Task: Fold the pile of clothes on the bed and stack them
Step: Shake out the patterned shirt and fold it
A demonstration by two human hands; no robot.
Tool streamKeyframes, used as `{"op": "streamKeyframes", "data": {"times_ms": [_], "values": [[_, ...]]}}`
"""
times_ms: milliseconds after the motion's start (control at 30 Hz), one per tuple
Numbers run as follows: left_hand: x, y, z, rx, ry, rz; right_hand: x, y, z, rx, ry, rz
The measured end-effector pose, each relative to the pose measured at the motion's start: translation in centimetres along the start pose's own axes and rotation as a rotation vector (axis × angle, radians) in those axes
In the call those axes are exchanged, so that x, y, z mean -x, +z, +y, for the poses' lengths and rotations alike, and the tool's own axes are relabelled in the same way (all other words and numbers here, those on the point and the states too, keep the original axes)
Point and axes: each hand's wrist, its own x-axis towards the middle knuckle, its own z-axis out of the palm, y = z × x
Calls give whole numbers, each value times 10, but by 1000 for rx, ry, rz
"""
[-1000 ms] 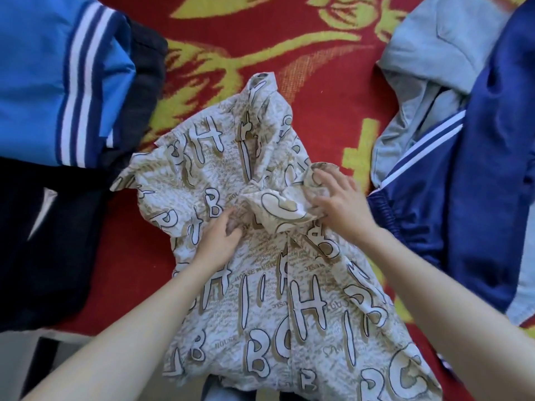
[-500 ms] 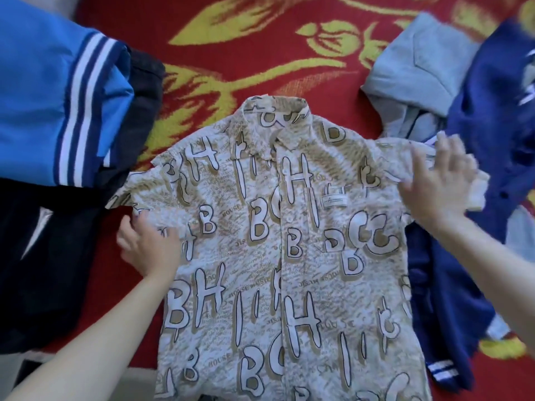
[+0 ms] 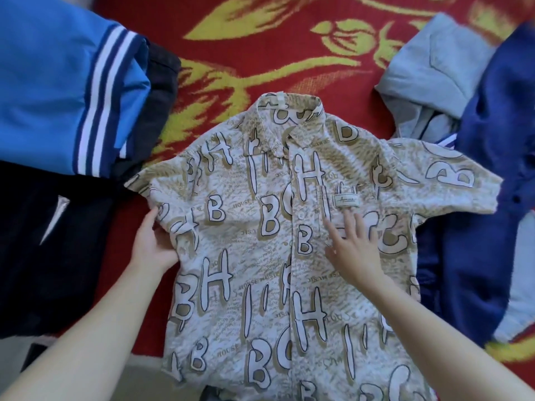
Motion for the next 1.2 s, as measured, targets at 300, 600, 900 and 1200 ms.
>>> {"op": "streamKeyframes", "data": {"times_ms": [300,600,900,1200], "values": [[19,-5,39,-58,855,387,2,31,-29,-122,54,-228],[-2,-24,3,267,59,525,2,29,-28,-121,44,-304],[29,-1,-17,-153,801,646,1,27,-26,-153,14,-340],[29,28,-109,-2407,556,-179,1,23,-22,-204,-12,-343]]}}
